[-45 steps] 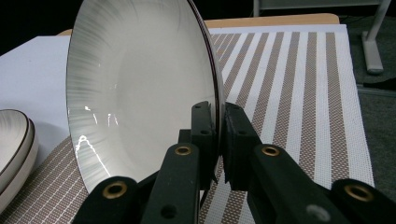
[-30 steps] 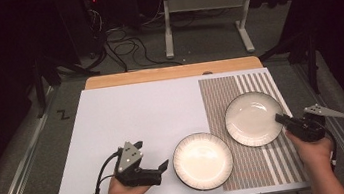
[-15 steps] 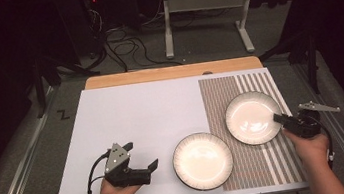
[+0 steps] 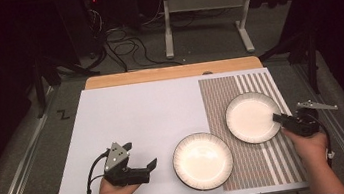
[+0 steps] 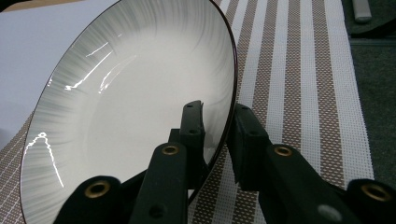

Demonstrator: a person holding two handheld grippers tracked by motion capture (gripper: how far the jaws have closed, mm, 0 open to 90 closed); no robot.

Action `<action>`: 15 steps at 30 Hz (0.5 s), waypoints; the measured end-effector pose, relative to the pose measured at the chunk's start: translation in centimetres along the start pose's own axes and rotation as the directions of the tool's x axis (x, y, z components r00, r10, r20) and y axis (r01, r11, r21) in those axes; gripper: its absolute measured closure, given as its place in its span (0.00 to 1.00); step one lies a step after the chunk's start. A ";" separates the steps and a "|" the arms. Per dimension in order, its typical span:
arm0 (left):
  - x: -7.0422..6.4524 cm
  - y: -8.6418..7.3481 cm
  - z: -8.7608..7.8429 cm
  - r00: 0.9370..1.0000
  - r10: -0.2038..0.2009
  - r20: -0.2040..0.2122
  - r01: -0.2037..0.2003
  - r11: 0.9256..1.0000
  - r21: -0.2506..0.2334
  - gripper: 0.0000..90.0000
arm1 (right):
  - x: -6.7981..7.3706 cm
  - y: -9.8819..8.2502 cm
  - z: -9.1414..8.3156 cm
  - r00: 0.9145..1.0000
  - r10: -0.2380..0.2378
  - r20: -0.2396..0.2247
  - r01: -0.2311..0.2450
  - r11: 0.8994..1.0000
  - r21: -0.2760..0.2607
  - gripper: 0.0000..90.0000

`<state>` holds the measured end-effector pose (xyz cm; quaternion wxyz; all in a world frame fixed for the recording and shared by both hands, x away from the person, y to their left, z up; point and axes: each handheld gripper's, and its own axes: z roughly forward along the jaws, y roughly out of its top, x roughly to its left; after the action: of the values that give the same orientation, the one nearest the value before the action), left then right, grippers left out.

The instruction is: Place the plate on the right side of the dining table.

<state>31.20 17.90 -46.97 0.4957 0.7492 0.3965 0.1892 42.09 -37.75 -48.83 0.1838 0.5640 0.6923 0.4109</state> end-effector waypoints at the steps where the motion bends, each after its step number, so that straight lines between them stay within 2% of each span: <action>1: 0.1 0.0 0.1 1.000 0.002 0.000 -0.002 1.000 0.005 0.01 | -0.1 0.0 0.1 1.000 -0.004 0.000 0.004 1.000 0.001 0.86; 12: 0.2 -0.1 0.3 1.000 -0.004 0.000 0.004 1.000 0.014 0.01 | -0.7 -0.1 0.8 1.000 0.028 0.010 -0.028 0.999 0.036 0.84; 15: 0.3 -0.1 0.3 1.000 -0.014 -0.002 0.014 1.000 0.008 0.01 | -0.7 -0.1 0.9 0.999 0.030 0.030 -0.031 0.999 0.038 0.86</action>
<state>31.47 17.99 -47.24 0.4936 0.7482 0.4030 0.1847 42.91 -38.02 -49.58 0.1769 0.5840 0.6886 0.3918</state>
